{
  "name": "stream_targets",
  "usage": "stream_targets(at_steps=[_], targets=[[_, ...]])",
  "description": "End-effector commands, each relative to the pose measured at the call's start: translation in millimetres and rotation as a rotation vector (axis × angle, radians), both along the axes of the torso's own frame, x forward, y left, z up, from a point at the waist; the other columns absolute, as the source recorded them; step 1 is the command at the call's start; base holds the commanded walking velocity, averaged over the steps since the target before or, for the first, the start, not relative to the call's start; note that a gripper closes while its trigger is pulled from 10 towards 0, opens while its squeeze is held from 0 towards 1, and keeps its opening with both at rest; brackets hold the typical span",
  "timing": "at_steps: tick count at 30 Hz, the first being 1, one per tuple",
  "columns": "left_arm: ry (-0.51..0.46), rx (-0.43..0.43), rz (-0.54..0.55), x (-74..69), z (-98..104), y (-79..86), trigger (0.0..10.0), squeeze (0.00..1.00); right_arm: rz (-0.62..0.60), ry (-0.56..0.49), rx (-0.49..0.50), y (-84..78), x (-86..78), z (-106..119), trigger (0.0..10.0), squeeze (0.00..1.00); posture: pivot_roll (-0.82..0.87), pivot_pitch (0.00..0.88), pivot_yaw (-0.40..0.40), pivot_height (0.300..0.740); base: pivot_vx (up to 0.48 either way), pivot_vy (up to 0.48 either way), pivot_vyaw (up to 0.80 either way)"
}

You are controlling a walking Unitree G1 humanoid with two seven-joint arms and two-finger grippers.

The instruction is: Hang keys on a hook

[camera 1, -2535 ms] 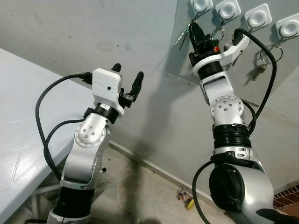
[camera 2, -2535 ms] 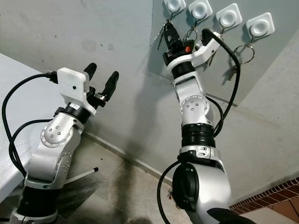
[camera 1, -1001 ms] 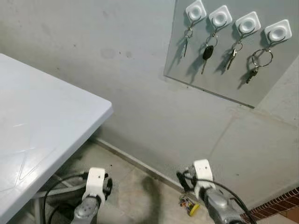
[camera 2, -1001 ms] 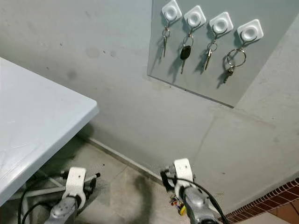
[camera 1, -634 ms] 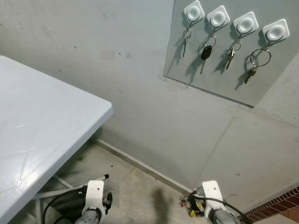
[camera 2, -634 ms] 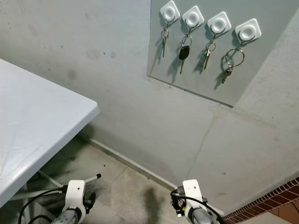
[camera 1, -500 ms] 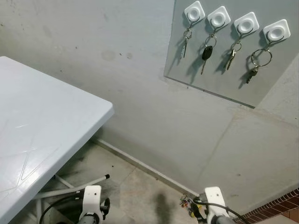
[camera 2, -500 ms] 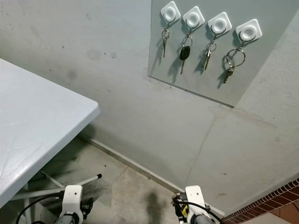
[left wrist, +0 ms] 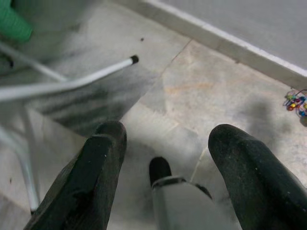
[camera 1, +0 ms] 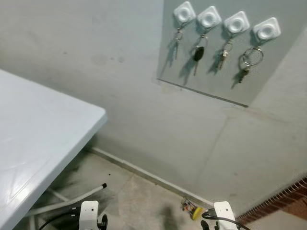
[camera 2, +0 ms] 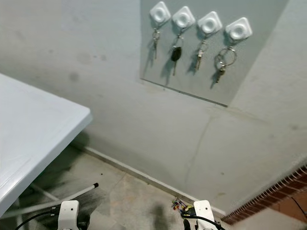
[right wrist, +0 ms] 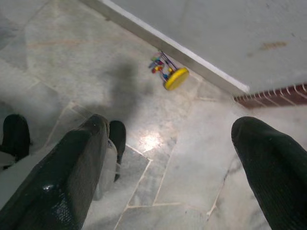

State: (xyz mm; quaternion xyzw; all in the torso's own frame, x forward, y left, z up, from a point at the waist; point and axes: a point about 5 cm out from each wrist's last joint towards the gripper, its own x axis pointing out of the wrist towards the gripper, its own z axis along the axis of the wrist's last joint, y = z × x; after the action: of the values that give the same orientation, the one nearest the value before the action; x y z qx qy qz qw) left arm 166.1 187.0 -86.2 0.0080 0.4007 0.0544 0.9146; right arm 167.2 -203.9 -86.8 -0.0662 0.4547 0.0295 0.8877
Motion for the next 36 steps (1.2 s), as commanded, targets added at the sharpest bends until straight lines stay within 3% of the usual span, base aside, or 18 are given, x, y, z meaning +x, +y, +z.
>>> stream_targets(at_steps=[1,7,14,36], targets=[[0.012,0.012,-0.012,-2.5,-1.2,0.5,10.0,0.0,-0.011,0.018,-0.011,-3.2,-3.4,-1.3,10.0,0.0,-0.08,0.048,-0.016,0.74,0.0,0.0,-0.76],[0.001,0.002,-0.022,1.1,0.1,-2.2,10.0,0.0,0.004,0.031,-0.036,-4.3,-7.4,-2.8,10.0,0.0,-0.08,0.042,-0.016,0.74,0.0,0.0,-0.74],[0.01,0.01,-0.026,2.2,0.1,-2.0,10.0,0.0,0.001,0.044,-0.043,-5.6,-11.3,-4.3,10.0,0.0,-0.08,0.031,-0.013,0.74,0.0,-0.439,-0.74],[0.016,0.02,-0.034,1.7,0.4,2.8,10.0,0.0,-0.011,0.046,-0.044,-3.5,-14.1,-5.8,10.0,0.0,-0.1,0.021,0.006,0.74,0.0,0.0,-0.71]])
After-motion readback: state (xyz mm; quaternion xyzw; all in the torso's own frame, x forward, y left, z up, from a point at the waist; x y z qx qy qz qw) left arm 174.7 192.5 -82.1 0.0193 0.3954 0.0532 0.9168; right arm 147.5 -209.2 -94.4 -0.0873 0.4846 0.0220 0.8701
